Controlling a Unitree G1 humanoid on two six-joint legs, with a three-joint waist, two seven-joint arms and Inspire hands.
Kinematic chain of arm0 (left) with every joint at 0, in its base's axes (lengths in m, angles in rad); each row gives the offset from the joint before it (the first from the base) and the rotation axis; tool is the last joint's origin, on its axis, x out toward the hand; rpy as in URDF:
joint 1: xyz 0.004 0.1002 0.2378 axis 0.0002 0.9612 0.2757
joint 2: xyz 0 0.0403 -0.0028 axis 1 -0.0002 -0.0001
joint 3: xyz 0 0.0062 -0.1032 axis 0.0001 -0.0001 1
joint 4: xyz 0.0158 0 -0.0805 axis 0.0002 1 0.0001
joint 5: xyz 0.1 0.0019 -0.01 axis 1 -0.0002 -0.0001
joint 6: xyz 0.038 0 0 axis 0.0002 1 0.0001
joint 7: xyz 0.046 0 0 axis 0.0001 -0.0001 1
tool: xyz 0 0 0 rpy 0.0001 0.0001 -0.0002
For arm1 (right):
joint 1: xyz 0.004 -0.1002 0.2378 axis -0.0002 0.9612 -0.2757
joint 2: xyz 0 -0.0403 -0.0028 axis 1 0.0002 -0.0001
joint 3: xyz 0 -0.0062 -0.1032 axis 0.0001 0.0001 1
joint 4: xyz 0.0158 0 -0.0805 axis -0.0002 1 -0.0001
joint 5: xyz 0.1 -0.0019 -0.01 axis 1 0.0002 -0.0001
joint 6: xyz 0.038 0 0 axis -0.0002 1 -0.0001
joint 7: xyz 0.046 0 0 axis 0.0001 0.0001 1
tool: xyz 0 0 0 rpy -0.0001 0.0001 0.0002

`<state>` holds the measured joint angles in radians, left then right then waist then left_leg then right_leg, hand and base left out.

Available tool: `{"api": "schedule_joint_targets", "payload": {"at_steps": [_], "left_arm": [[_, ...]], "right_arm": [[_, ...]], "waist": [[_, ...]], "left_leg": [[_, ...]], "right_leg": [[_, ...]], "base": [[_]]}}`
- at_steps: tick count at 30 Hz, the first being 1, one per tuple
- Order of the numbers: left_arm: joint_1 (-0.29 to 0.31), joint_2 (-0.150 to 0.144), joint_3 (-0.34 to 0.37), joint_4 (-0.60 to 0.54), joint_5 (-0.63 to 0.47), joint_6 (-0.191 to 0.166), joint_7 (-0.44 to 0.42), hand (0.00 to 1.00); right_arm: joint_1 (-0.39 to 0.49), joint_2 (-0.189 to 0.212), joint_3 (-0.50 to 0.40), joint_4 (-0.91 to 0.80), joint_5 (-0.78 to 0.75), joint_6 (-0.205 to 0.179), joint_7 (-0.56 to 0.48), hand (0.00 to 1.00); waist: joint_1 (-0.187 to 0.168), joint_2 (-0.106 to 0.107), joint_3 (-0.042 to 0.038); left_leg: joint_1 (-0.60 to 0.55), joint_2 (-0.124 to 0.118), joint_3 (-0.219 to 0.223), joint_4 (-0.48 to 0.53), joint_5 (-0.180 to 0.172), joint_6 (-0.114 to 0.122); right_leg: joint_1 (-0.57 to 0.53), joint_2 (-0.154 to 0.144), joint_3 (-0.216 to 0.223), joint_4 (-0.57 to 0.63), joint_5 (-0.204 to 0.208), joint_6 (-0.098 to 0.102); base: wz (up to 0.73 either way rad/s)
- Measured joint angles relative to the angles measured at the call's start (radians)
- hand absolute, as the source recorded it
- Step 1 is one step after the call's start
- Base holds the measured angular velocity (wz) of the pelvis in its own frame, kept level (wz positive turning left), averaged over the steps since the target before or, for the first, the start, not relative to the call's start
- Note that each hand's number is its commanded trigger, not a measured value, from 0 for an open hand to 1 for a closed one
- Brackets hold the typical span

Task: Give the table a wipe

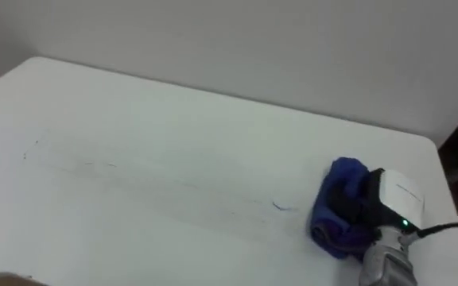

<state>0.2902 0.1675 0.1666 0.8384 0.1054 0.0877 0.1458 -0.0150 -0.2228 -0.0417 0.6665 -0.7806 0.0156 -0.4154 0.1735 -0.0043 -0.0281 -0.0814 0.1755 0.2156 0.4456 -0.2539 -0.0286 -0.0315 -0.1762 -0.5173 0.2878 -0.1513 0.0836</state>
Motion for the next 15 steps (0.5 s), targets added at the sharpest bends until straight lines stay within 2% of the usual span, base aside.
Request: {"api": "schedule_joint_targets", "payload": {"at_steps": [1,2,3,4,5,6,7,8,9,10,12,14,15], "left_arm": [[0.015,-0.002,-0.008,-0.001,-0.001,0.009,0.002,0.00],[0.019,-0.003,-0.013,0.001,-0.004,0.017,0.003,0.00],[0.020,-0.005,-0.040,0.012,-0.007,0.025,0.003,0.00],[0.018,-0.011,-0.066,0.017,-0.004,0.026,0.002,0.00],[0.014,-0.016,-0.072,0.019,-0.004,0.027,0.003,0.00],[0.011,-0.018,-0.077,0.019,-0.006,0.027,0.002,0.00],[0.012,-0.012,-0.076,0.018,-0.008,0.028,0.003,0.00],[0.012,-0.010,-0.076,0.017,-0.011,0.030,0.003,0.00],[0.004,-0.010,-0.075,0.016,-0.014,0.035,0.003,0.00],[-0.010,-0.013,-0.074,0.013,-0.014,0.038,0.002,0.00],[-0.012,-0.021,-0.073,-0.014,-0.014,0.040,0.003,0.00],[-0.015,-0.029,-0.075,-0.020,-0.015,0.041,0.003,0.00],[-0.023,-0.031,-0.085,-0.021,-0.014,0.041,0.003,0.00]], "right_arm": [[-0.028,0.019,0.017,-0.007,-0.011,0.016,0.022,1.00],[-0.041,0.031,0.025,-0.012,-0.024,0.027,0.030,1.00],[-0.074,0.048,0.060,-0.014,-0.051,0.049,0.041,1.00],[-0.109,0.057,0.104,-0.048,-0.080,0.072,0.064,1.00],[-0.121,0.058,0.128,-0.077,-0.096,0.084,0.079,1.00],[-0.137,0.061,0.197,-0.139,-0.098,0.110,0.115,1.00],[-0.160,0.079,0.277,-0.171,-0.099,0.122,0.145,1.00],[-0.174,0.091,0.309,-0.176,-0.102,0.124,0.155,1.00],[-0.198,0.108,0.361,-0.178,-0.127,0.128,0.178,1.00],[-0.203,0.132,0.388,-0.187,-0.158,0.135,0.188,1.00],[-0.189,0.133,0.403,-0.217,-0.199,0.149,0.201,1.00],[-0.150,0.121,0.413,-0.234,-0.210,0.123,0.191,1.00],[-0.126,0.119,0.414,-0.233,-0.209,0.099,0.164,1.00]], "waist": [[0.012,0.004,0.0036],[0.014,0.002,0.0040],[0.026,0.001,0.0038],[0.044,0.003,0.0054],[0.057,-0.002,0.0132],[0.082,0.001,0.0173],[0.098,0.004,0.0192],[0.100,0.001,0.0206],[0.097,-0.004,0.0253],[0.097,-0.008,0.0274],[0.086,-0.024,0.0291],[0.069,-0.028,0.0318],[0.045,-0.028,0.0317]], "left_leg": [[-0.002,0.007,-0.020,-0.008,-0.001,-0.001],[-0.005,0.004,-0.031,-0.009,-0.001,-0.002],[-0.009,-0.003,-0.029,-0.009,0.002,-0.006],[-0.022,-0.017,-0.029,-0.009,0.006,-0.012],[-0.026,-0.021,-0.032,-0.010,0.009,-0.018],[-0.029,-0.034,-0.039,-0.026,0.015,-0.026],[-0.025,-0.037,-0.058,-0.056,0.032,-0.030],[-0.024,-0.043,-0.071,-0.075,0.049,-0.027],[-0.023,-0.056,-0.091,-0.104,0.087,-0.026],[-0.022,-0.063,-0.103,-0.125,0.107,-0.032],[-0.017,-0.070,-0.115,-0.150,0.123,-0.032],[0.001,-0.072,-0.116,-0.167,0.123,-0.033],[0.018,-0.079,-0.120,-0.180,0.123,-0.033]], "right_leg": [[-0.004,0.030,0.040,0.026,0.006,-0.014],[-0.002,0.041,0.066,0.062,0.004,-0.017],[0.027,0.064,0.108,0.107,-0.014,-0.034],[0.029,0.077,0.148,0.097,-0.069,-0.057],[0.013,0.080,0.175,0.090,-0.076,-0.066],[-0.006,0.092,0.196,0.087,-0.084,-0.077],[-0.010,0.108,0.200,0.065,-0.081,-0.083],[-0.010,0.113,0.198,0.052,-0.074,-0.093],[-0.011,0.116,0.187,0.038,-0.067,-0.108],[-0.009,0.116,0.168,0.020,-0.063,-0.124],[0.005,0.119,0.145,-0.015,-0.053,-0.134],[0.038,0.125,0.133,-0.055,-0.040,-0.135],[0.060,0.125,0.127,-0.075,-0.036,-0.130]], "base": [[-0.72],[-0.50],[-0.40],[-0.45],[-0.49],[-0.45],[-0.35],[-0.09],[0.26],[0.40],[0.39],[0.20],[0.14]]}}
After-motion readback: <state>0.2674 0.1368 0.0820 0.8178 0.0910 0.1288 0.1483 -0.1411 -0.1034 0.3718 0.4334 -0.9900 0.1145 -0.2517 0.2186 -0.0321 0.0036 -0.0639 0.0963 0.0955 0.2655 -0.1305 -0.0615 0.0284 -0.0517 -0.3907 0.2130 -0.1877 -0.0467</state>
